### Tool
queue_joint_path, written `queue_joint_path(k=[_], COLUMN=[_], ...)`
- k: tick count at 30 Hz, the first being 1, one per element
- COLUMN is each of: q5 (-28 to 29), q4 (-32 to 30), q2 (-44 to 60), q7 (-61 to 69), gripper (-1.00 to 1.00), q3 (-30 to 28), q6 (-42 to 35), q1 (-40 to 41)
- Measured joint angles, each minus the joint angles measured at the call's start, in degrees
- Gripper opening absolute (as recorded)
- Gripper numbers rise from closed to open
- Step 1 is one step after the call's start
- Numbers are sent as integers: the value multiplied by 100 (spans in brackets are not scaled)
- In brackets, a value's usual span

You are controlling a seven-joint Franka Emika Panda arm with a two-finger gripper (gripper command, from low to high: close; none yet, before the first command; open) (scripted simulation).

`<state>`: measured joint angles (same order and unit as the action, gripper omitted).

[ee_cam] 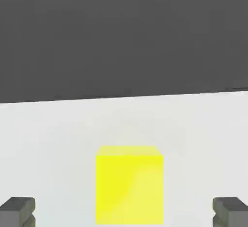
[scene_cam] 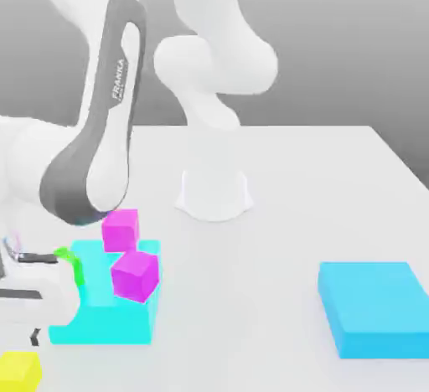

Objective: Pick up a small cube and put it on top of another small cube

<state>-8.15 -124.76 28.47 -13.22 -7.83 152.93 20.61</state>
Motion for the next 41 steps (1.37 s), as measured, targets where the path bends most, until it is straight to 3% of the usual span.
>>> queue_joint_path(k=[1, 2, 9, 13, 19, 25, 33, 38, 39, 41], q5=[-43, -77, -82, 87, 898, 1412, 1200, 1027, 1016, 1016], q4=[47, 85, 90, -79, -857, -1690, -2811, -3149, -3184, -3184], q2=[207, 375, 398, -294, -1524, -2791, -4397, -3791, -3667, -3667], q7=[36, 64, 69, -54, -836, -1450, -1625, -1531, -1522, -1522], gripper=[0, -100, -100, -100, -100, -100, -100, -100, 100, 100], q3=[52, 94, 103, -49, -319, -214, -30, -41, -48, -48], q6=[153, 280, 289, -233, -657, -1056, -1542, -610, -450, -450], q1=[47, 81, 92, -28, -545, -796, -1050, -1122, -1127, -1128])
